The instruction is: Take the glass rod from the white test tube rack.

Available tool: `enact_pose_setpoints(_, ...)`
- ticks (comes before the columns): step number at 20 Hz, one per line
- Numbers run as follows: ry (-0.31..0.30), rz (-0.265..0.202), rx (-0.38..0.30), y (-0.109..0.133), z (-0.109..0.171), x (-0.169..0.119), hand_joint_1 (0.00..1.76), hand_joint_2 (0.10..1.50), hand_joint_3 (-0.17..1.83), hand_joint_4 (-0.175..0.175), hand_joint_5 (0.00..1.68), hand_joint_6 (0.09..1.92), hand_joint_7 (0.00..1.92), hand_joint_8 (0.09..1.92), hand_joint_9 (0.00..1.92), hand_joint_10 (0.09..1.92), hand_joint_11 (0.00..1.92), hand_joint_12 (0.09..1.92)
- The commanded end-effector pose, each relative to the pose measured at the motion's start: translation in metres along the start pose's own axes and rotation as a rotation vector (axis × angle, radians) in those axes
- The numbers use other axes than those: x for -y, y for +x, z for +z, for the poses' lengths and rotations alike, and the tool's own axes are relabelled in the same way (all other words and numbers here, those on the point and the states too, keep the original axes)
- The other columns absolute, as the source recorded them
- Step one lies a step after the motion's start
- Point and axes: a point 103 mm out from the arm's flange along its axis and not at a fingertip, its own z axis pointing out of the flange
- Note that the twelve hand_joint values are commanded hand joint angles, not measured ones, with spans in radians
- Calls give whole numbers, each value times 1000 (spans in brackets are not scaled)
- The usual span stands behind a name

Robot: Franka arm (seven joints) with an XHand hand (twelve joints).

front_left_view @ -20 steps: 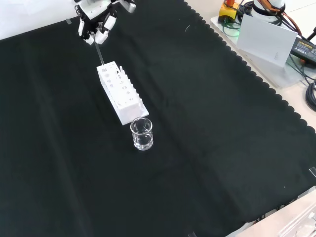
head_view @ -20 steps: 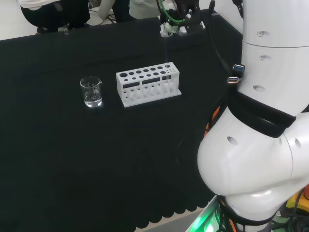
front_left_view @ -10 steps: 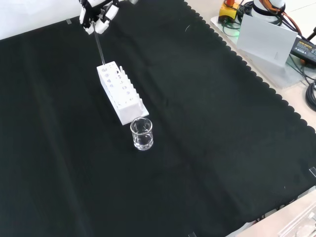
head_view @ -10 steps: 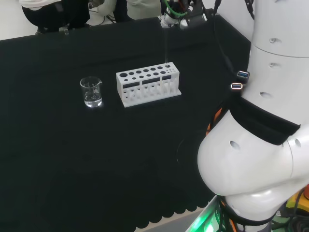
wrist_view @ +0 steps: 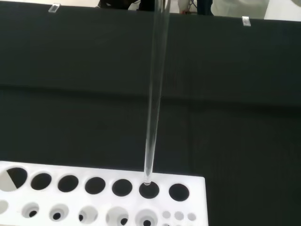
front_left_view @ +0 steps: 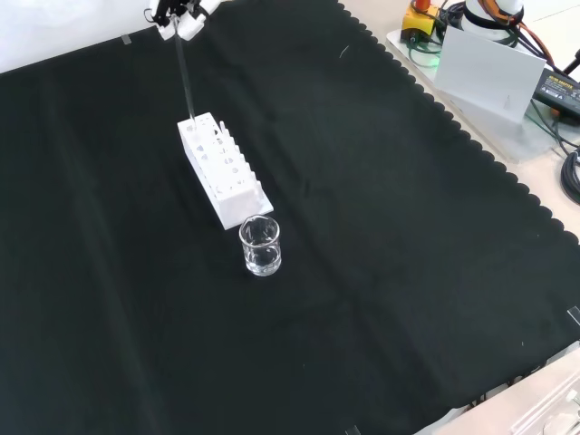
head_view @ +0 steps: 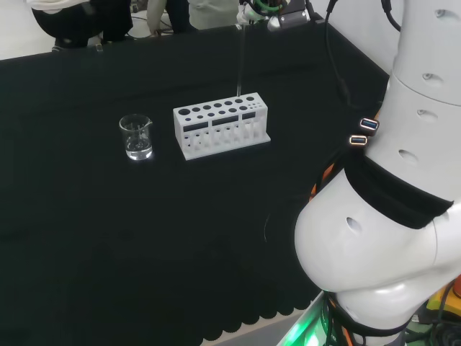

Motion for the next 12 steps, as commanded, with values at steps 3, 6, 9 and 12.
enact_pose_setpoints(3, 3, -11, 0, 8, -14, 15, 1200, 1106, -175, -175, 1190, 712, 1688, 590, 1830, 532, 1759, 873)
enact_pose_setpoints(6, -11, -7, 9, 13, -18, 23, 1200, 1105, -175, -175, 1192, 709, 1690, 588, 1834, 530, 1759, 873)
enact_pose_setpoints(9, -13, -17, 12, 17, -18, 28, 1200, 1104, -175, -175, 1194, 706, 1693, 586, 1836, 527, 1759, 874)
enact_pose_setpoints(12, -11, -28, 14, 23, -17, 30, 1201, 1103, -175, -175, 1196, 703, 1694, 584, 1838, 524, 1758, 874)
